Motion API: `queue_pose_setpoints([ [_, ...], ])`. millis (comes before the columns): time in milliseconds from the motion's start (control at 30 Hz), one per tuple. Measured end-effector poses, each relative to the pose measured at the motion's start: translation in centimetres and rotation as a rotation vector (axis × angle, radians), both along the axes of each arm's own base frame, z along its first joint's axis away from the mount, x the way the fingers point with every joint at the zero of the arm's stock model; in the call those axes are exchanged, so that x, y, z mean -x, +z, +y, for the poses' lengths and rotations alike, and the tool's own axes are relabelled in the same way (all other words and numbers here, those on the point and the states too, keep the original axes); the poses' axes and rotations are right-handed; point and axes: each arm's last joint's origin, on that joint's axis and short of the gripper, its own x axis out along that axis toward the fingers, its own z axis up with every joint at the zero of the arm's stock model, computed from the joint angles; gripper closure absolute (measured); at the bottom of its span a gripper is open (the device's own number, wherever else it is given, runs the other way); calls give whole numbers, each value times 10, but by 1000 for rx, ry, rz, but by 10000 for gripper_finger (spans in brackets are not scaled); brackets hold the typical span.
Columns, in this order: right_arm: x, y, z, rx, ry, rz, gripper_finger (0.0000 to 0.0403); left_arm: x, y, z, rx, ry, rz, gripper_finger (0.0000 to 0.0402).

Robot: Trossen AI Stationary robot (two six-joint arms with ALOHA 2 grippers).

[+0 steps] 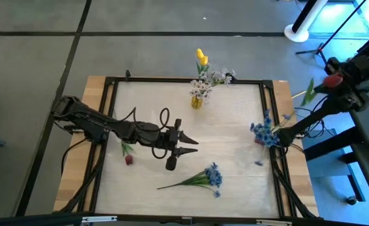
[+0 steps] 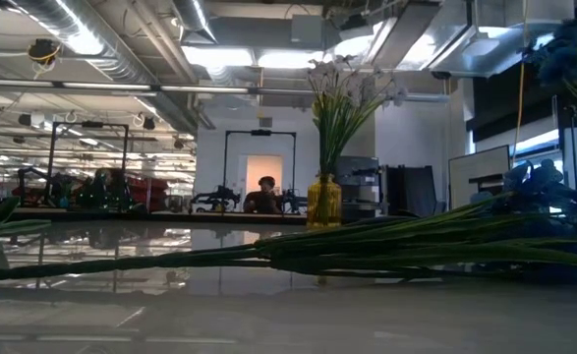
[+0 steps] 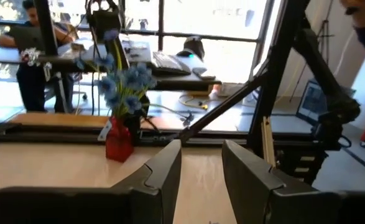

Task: Sort flowers into vase by color
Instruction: Put the right pink flower into the red vase

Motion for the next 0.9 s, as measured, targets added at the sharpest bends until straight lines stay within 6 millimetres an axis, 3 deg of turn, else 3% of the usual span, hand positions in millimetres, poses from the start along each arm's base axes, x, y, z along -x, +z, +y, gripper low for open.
queue_pose_setpoints([
  [100, -4, -8, 3, 40, 41, 33, 400, -7, -9, -3, 29, 15, -6, 288],
  [267, -26, -30, 19, 104, 83, 162, 401, -14, -21, -5, 56, 42, 4, 289],
  [533, -61, -75, 35, 269, -56, 339, 401, -15, -21, -4, 31, 60, 2, 289],
  [900, -59, -105, 31, 200, -163, 321, 401, -16, -21, 5, -26, 85, 7, 289],
])
